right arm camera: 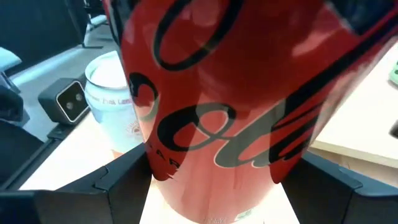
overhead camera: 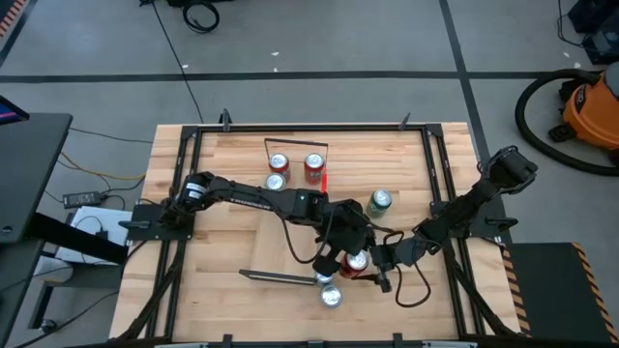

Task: Place canned beverage on shelf
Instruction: Put the red black soda can on the shelf

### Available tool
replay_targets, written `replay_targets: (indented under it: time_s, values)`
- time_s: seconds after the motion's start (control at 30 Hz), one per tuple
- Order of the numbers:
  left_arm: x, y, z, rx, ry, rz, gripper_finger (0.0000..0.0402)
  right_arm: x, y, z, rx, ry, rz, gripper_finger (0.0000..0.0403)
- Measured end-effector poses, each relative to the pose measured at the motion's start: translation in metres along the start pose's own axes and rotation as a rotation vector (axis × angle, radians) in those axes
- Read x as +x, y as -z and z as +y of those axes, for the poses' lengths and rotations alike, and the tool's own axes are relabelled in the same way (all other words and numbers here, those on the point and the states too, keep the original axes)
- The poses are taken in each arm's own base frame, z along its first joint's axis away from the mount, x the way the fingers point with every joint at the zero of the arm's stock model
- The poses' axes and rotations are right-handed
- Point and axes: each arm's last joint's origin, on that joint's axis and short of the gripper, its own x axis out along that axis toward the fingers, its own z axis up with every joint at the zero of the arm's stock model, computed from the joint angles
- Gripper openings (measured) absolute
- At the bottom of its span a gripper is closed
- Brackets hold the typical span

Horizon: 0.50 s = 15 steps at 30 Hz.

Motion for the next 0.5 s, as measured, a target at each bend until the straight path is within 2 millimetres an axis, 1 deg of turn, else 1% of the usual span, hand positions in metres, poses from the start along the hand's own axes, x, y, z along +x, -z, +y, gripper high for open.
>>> replay_targets:
  time_s: [0.23,0.3,0.5]
  values:
    - [0.0008,0.0,-0.0023,-0.008,0.006,0.007,0.0383,-0.0002,-0.0037,-0.0069,-0.002,0.02,-0.01,0.0319]
    - [0.0008,0.0001,-0.0023,-0.007,0.006,0.007,0.0369,-0.0001,-0.0041,-0.007,-0.003,0.02,-0.014,0.0319]
    - [0.0008,0.0002,-0.0021,-0.007,0.005,0.008,0.0312,0.0001,-0.0035,-0.0069,-0.011,0.024,-0.012,0.0319]
